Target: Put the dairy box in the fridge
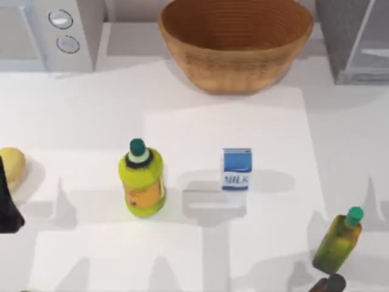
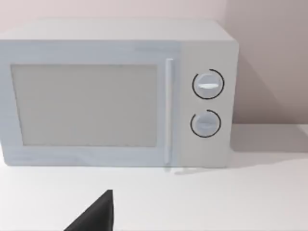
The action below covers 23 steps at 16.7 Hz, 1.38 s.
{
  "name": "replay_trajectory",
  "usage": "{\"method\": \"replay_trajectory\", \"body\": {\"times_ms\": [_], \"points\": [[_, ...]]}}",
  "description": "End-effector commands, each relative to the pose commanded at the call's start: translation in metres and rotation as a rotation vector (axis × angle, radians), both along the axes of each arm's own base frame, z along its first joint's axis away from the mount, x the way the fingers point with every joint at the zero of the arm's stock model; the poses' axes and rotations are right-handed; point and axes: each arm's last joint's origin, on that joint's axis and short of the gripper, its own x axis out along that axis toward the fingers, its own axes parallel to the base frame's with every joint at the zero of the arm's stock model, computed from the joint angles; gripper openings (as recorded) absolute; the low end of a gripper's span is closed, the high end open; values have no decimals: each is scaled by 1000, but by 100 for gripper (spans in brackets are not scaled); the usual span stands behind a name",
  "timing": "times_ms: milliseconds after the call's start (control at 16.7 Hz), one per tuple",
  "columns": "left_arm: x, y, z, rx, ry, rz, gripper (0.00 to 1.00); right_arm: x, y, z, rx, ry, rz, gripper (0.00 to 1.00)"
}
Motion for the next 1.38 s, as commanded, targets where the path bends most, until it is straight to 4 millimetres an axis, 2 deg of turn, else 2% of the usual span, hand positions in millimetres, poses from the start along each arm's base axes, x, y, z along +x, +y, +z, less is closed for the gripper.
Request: {"method": "replay_trajectory", "body": {"times_ms": [360,660,840,1020,1200,1380], "points": [[0,0,0,0,0,0,100,4,8,8,47,37,30,100],[0,0,0,0,0,0,100,27,40,28,151,172,88,100],[0,0,0,0,0,0,100,52,79,32,172,292,106,100],[0,0,0,0,0,0,100,76,132,22,147,384,107,100],[0,0,0,0,0,0,100,88,185,1,105,420,96,100],[0,0,0,0,0,0,100,91,225,-35,34,447,65,100]]}}
